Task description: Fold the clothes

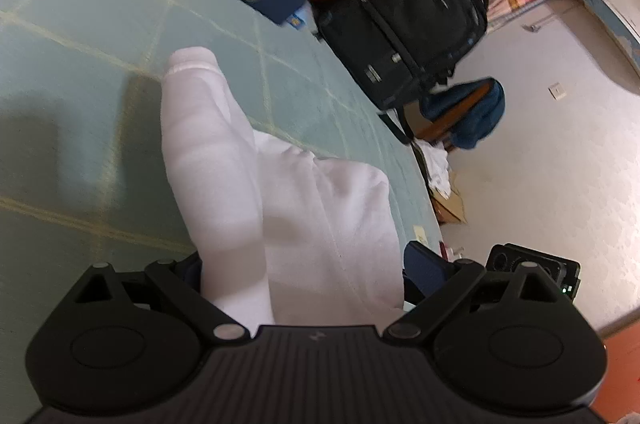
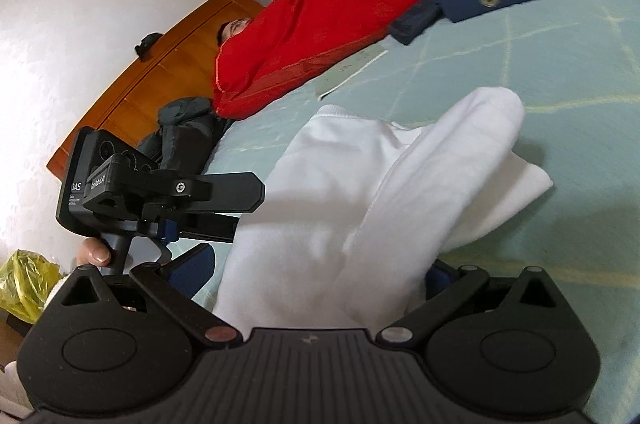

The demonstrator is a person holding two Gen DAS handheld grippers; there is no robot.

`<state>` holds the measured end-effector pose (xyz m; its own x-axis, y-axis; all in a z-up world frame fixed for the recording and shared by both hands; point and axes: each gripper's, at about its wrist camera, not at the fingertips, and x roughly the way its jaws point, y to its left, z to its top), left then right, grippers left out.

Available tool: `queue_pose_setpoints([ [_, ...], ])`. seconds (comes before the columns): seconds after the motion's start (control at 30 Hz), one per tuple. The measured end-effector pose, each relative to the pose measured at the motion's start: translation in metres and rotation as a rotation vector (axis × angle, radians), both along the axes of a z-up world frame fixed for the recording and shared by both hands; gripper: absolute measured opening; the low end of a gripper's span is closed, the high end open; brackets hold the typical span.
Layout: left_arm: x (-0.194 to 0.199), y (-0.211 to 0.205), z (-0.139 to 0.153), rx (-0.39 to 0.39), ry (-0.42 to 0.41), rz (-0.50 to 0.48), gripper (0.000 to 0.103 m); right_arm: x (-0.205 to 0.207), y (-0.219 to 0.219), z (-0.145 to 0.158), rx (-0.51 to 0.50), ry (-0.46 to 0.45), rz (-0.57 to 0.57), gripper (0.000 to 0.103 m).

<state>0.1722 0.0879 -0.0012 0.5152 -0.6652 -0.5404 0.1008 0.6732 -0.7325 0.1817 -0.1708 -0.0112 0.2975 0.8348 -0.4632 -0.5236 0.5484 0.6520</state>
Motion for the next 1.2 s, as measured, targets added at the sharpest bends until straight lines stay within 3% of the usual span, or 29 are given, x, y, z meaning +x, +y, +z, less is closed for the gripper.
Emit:
queue_pose_setpoints([
  [0.3, 0.003, 0.073, 0.012, 0.038, -0.006, 0.106, 0.094, 0.026, 0.074, 0.011, 0.011, -0.021, 0.084, 0.103],
  [0.9, 0.024, 0.274, 0.028, 0.214, 0.011, 0.386, 0.094, 0.066, 0.296, 0.014, 0.001, -0.158, 0.241, 0.103],
  [1.07, 0.024, 0.316, 0.023, 0.267, 0.024, 0.455, 0.094, 0.065, 0.346, 0.007, 0.016, -0.157, 0.286, 0.103],
  [1.2, 0.027, 0.345, 0.008, 0.255, 0.052, 0.513, 0.094, 0.059, 0.368, -0.005, 0.005, -0.147, 0.318, 0.103],
])
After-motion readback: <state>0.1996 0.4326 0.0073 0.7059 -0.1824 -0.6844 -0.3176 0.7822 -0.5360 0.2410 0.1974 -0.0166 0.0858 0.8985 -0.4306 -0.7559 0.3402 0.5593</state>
